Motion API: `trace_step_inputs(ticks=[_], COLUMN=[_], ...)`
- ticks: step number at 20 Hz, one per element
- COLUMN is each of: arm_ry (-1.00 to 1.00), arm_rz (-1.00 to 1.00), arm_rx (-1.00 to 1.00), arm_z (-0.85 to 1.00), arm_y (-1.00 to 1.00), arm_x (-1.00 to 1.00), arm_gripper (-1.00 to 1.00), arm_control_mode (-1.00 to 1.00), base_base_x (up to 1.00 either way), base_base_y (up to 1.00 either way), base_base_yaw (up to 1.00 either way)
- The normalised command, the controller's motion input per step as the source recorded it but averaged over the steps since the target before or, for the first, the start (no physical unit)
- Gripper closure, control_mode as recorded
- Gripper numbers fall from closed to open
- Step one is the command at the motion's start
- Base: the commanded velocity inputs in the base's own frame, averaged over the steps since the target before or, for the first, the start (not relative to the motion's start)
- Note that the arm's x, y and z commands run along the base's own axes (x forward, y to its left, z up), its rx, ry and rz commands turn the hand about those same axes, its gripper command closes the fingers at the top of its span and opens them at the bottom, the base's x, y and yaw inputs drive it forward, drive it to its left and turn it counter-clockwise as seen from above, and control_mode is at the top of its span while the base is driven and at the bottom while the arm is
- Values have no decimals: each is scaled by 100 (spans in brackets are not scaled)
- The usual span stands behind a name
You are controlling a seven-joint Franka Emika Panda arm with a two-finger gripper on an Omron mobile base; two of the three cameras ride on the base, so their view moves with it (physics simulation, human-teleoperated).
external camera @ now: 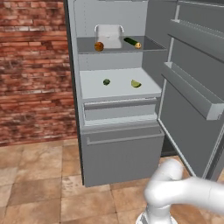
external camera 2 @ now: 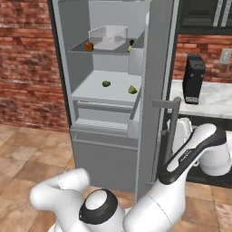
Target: Place the tupperware on the top shelf of the fridge. Make space for the tupperware among the existing items by rearranging them on the shelves if needed. Close the fridge door when finished.
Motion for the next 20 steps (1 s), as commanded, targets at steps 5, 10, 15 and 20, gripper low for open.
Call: trace_step_inputs(ticks=[5,10,15,20], arm_ry=[-12,-21,-25,-17], arm_rz=[19,11,0,-5], arm_rx=[1,0,-1,-7], arm_z=[-1,0,0,2], arm_y=[98,100,100,100], arm_x=[0,7,31,57], arm_gripper=[-100,-100,-100,-100], arm_control_mode=[-100,-100,-100,-100], base_base_x=[0,0,0,0], base_base_y=[0,0,0,0], base_base_yaw=[0,0,0,0])
